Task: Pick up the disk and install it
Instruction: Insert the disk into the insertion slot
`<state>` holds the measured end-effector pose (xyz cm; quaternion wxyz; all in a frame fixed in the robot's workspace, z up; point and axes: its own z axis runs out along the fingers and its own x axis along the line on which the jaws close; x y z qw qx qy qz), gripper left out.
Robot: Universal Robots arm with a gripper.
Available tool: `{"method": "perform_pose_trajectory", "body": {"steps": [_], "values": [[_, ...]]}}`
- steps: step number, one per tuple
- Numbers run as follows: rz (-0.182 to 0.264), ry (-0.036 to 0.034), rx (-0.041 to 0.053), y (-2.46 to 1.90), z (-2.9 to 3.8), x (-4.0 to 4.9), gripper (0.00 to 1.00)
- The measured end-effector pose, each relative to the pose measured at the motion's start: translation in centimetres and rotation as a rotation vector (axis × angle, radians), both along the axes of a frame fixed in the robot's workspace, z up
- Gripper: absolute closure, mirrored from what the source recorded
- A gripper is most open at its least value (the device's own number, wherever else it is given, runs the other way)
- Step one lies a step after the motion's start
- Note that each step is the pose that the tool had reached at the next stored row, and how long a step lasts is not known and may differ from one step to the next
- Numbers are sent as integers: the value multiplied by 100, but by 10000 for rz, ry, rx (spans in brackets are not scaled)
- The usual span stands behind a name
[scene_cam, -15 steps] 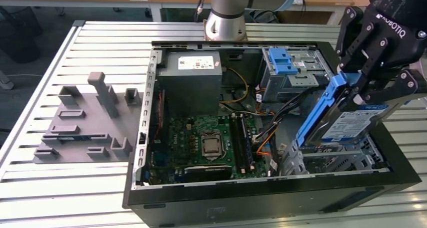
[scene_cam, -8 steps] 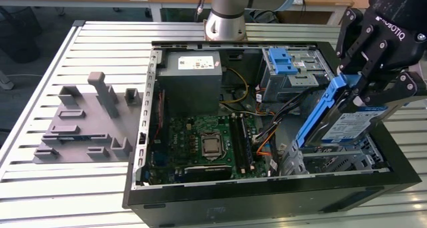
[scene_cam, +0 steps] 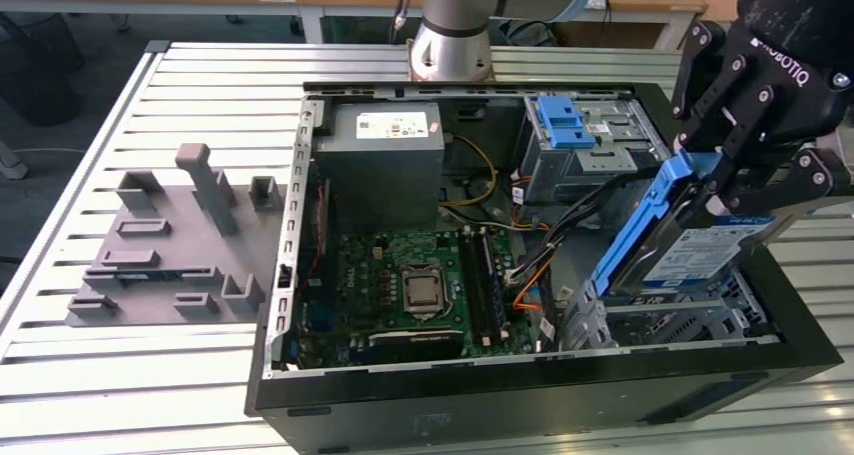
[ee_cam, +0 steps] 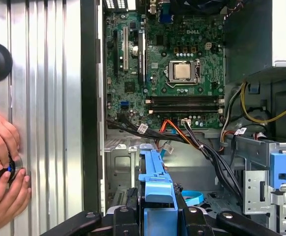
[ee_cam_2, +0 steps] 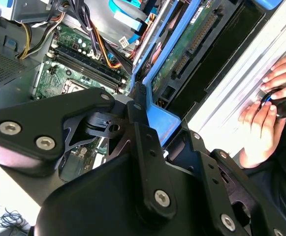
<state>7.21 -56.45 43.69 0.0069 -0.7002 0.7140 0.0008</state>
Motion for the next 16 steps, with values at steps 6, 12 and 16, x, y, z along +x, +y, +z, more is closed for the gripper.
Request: {"method": "perform_pose_trajectory", "body": {"steps": [6,12,16], "values": [[21,0,-32,-3,-17,1,64],[22,0,-40,-4,-48,4,64],[21,0,-40,-4,-74,5,64]]}}
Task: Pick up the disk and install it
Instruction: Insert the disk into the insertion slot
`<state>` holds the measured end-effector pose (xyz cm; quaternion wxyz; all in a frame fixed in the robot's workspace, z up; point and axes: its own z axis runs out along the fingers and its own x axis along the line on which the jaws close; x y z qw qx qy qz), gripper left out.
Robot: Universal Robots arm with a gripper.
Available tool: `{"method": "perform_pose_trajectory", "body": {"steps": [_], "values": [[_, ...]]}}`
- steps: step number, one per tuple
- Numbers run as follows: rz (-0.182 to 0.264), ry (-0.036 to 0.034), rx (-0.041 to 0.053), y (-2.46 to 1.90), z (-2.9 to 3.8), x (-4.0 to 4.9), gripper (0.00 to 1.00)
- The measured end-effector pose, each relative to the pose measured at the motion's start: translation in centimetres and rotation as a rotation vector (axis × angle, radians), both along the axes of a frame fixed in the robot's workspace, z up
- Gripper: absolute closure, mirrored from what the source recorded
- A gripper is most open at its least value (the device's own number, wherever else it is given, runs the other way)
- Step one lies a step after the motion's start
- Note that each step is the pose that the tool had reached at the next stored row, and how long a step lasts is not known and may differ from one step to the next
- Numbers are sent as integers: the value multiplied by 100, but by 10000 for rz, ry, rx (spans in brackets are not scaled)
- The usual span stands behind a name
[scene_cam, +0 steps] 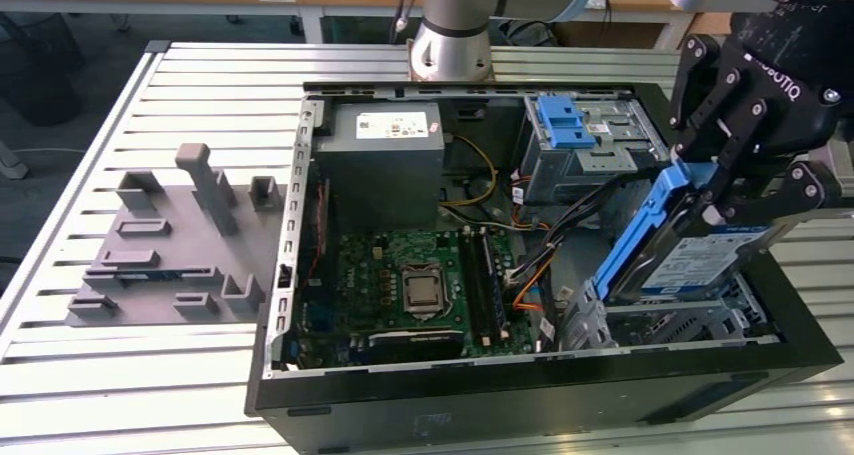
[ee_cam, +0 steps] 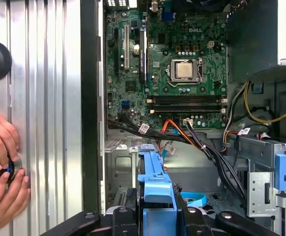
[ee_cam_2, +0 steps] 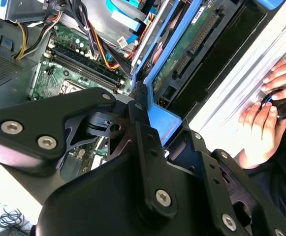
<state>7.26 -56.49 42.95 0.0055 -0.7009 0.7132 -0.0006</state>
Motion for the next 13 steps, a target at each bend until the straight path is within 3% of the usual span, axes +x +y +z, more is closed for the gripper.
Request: {"method": "perform_pose_trajectory", "body": {"steps": [13], "values": [[0,0,0,0,-63,0,64]]}}
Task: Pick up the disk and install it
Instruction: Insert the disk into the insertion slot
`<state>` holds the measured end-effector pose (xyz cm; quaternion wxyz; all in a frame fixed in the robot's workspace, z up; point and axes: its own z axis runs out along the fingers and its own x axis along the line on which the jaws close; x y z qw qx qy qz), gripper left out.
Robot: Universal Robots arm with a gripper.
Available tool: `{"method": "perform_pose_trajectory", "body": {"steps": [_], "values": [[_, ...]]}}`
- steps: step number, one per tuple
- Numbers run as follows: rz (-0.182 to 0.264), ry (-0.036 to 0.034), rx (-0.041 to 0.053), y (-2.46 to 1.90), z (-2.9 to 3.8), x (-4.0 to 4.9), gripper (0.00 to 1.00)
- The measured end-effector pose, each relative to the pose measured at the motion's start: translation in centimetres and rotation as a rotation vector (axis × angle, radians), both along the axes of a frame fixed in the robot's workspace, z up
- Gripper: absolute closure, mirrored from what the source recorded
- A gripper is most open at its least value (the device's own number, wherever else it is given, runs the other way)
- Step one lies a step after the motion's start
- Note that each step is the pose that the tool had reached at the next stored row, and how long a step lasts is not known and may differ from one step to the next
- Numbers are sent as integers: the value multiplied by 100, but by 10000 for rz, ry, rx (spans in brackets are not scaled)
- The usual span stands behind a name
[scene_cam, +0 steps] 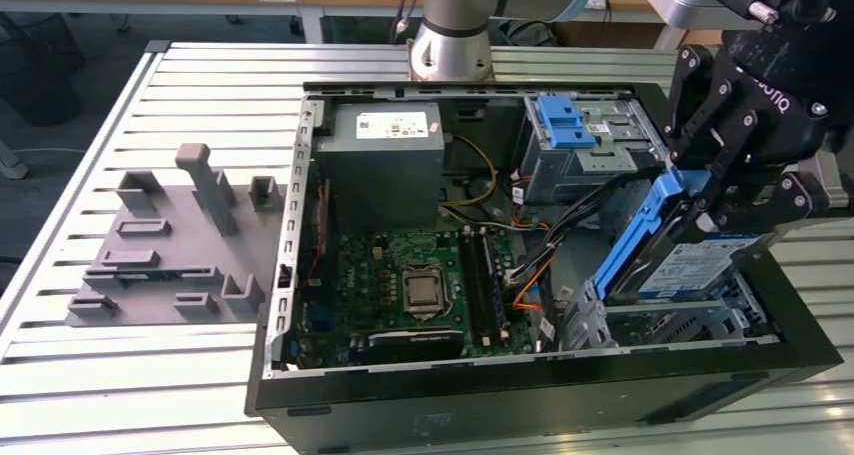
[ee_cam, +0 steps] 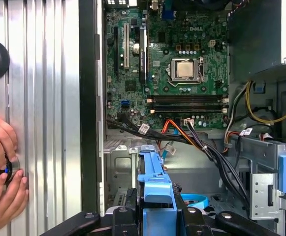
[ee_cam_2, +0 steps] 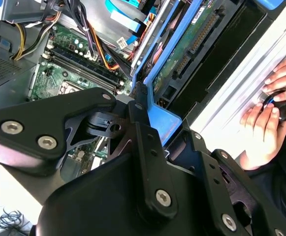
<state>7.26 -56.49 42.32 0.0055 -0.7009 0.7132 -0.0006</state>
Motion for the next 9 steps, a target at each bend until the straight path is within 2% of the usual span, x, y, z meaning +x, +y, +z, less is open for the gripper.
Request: {"method": "perform_pose_trajectory", "body": {"steps": [9], "values": [[0,0,-1,0,-36,0,64]]}}
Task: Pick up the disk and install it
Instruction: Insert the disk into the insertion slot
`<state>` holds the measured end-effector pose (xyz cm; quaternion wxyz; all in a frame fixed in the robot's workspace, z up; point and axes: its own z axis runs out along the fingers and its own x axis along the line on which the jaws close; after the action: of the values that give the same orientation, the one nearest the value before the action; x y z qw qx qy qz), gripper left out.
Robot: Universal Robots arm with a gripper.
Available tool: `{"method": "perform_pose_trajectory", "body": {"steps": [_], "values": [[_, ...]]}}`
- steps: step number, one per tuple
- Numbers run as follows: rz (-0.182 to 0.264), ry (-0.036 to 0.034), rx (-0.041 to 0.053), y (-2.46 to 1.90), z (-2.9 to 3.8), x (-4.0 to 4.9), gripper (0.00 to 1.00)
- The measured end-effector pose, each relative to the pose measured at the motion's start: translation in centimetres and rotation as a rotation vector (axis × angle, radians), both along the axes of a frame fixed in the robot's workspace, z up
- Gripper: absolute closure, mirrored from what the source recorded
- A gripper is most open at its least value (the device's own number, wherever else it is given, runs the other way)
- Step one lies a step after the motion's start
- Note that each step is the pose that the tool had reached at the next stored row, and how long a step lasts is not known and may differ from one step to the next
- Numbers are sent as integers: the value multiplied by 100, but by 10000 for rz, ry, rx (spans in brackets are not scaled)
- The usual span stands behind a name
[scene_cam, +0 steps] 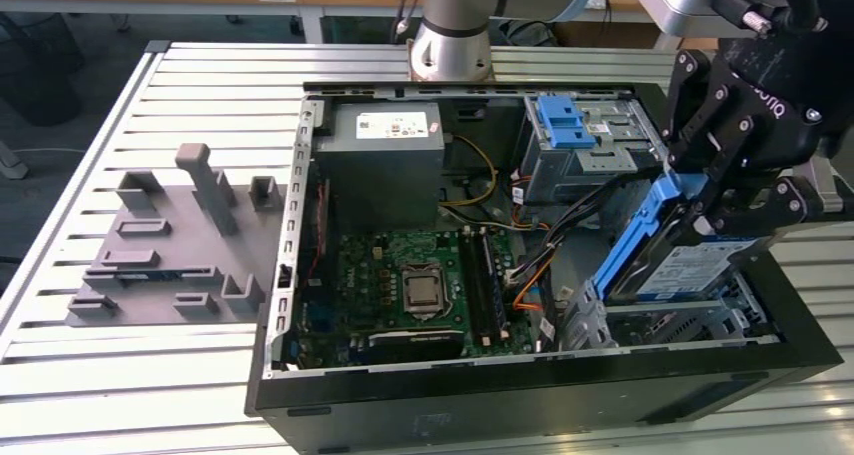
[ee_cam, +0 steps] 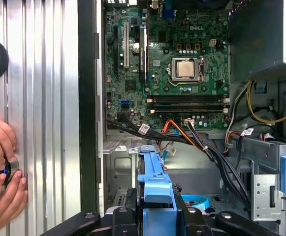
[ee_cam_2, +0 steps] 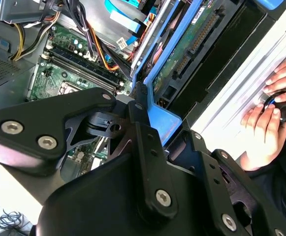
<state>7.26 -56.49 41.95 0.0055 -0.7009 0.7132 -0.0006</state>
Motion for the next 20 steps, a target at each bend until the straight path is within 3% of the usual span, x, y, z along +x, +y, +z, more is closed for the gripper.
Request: {"method": "perform_pose_trajectory", "body": {"steps": [20], "values": [[1,0,1,0,-75,0,64]]}}
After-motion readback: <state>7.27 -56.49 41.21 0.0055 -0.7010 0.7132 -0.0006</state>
